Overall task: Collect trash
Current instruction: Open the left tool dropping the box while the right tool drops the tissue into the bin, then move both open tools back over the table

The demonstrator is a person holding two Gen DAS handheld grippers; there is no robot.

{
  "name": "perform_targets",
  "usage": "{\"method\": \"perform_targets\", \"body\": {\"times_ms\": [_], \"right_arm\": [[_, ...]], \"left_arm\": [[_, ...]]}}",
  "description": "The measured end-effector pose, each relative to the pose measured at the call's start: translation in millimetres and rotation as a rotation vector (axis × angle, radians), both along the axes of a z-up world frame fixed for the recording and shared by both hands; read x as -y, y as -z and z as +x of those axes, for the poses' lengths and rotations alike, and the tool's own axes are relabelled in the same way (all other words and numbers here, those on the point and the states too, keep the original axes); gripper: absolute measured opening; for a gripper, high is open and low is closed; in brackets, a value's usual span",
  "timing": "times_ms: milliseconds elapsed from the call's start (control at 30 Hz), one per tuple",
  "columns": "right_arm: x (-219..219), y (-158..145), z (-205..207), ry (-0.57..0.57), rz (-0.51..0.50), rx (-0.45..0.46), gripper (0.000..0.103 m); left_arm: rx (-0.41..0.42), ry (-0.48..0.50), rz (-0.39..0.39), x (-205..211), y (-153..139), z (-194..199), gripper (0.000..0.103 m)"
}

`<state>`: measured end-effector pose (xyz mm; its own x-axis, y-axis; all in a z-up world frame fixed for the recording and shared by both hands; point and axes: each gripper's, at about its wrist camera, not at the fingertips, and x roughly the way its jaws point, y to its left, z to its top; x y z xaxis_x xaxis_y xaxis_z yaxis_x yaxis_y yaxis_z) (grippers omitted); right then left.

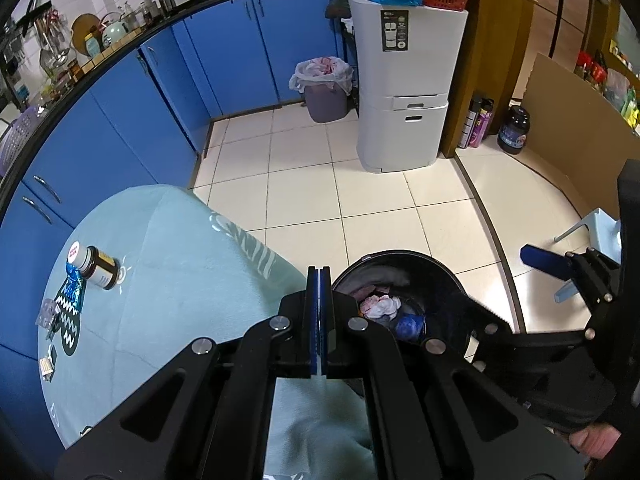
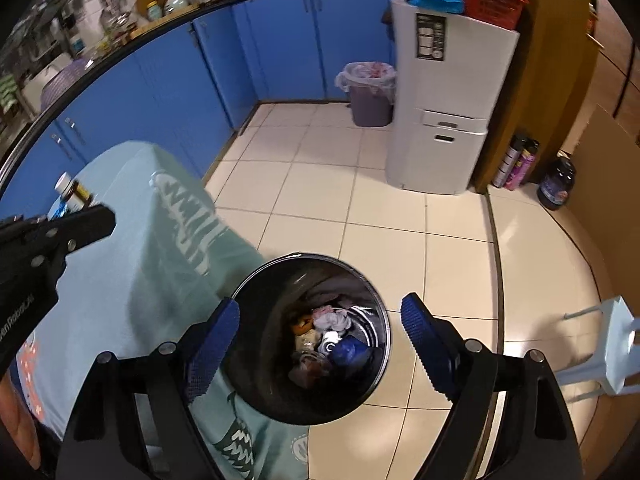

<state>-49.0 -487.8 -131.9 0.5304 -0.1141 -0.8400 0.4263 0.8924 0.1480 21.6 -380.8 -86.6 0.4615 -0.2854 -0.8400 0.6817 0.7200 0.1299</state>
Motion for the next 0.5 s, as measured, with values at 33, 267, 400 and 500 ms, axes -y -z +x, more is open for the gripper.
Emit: {"method": "perform_targets", "body": {"times_ms": [33, 267, 400, 500], "right_arm": [[3.1, 0.0, -0.5, 0.007, -0.002, 0.0, 0.081], [19.5, 3.2, -5.1, 0.048, 0.004, 0.001, 0.081], [23.8, 4.1, -6.1, 0.066, 0.005, 0.004, 0.081], [24.4, 3.8, -5.3, 0.073, 0.008, 0.006, 0.081]], "left_arm": [[0.0, 0.003, 0.001, 1.4, -0.1, -0.3, 0.001], [-0.007, 0.012, 0.015, 10.2, 2.3, 0.7, 0.003], [-0.044, 0.001, 0.013, 8.3, 5.1, 7.5, 0.004], [-0.079, -0.019, 0.008, 4.6, 7.0, 14.2, 0.004]]}}
